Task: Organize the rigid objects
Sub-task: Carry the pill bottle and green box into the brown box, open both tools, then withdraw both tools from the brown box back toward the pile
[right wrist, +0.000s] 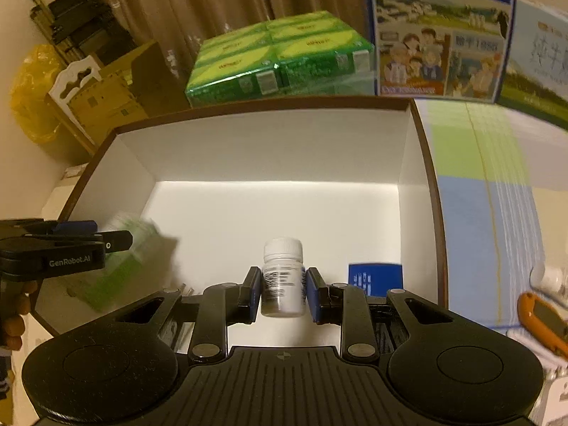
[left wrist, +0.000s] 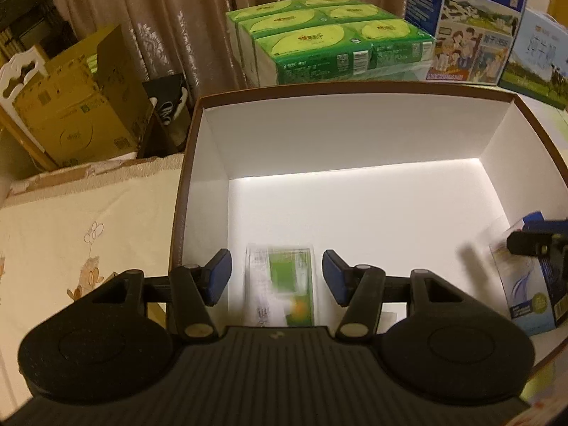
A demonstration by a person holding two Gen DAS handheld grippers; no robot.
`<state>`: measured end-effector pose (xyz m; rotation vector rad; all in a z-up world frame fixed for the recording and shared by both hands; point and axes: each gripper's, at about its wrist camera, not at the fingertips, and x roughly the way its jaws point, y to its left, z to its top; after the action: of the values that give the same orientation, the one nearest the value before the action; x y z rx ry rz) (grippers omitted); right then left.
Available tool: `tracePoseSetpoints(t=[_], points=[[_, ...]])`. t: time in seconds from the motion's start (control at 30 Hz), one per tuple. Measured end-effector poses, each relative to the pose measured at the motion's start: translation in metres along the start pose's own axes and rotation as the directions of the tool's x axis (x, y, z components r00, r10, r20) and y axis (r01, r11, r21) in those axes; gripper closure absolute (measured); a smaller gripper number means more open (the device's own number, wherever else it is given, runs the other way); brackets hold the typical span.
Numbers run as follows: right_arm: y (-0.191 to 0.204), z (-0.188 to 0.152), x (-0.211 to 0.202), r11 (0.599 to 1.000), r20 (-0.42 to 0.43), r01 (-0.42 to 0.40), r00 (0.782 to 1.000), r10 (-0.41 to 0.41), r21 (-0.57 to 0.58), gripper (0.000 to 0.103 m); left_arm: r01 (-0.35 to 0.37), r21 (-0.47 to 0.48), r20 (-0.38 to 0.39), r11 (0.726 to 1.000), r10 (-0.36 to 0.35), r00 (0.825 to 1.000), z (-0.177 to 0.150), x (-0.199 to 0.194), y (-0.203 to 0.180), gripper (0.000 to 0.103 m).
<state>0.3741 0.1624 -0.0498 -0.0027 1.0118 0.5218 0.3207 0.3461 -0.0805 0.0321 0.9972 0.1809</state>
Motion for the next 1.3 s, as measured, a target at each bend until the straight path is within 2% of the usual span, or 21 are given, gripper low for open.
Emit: tracePoseSetpoints(t=[0.1,0.17,0.23,0.33,0.8,1.3], points=[[0.001,-0.001,-0.003,1.000,0.006,0.019,1.000,-0.019,-0.016,0.075,0.013,-0.008,-0.001,1.000,-0.013,1.000,-0.001,-0.005,0.002,0.049],[0.002,-0.003,-0.007,1.000,0.012,0.020,1.000,-0.020,-0.019,0.065,0.016,-0.017,0.000,1.000,-0.016,1.000,-0.003,-0.010,0.004,0.049],[0.003,-0.005,-0.013,0.999,0.022,0.015,1.000,-0.015,-0.030,0.059,0.022,-0.025,-0.002,0.999,-0.022,1.000,-0.004,-0.015,0.005,0.049],[0.004,-0.008,-0.021,0.999,0.029,0.012,1.000,-0.011,-0.041,0.055,0.031,-0.036,-0.005,0.999,-0.031,1.000,-0.007,-0.023,0.004,0.049],[0.003,-0.025,-0.055,1.000,0.058,-0.024,0.998,0.025,-0.012,0.053,0.054,-0.058,0.027,0.997,-0.052,0.998,-0.020,-0.067,-0.011,0.048],[-0.014,-0.054,-0.115,0.998,0.122,-0.059,0.991,0.056,0.019,0.052,0.089,-0.039,0.068,0.995,-0.086,0.994,-0.044,-0.117,-0.055,0.048]])
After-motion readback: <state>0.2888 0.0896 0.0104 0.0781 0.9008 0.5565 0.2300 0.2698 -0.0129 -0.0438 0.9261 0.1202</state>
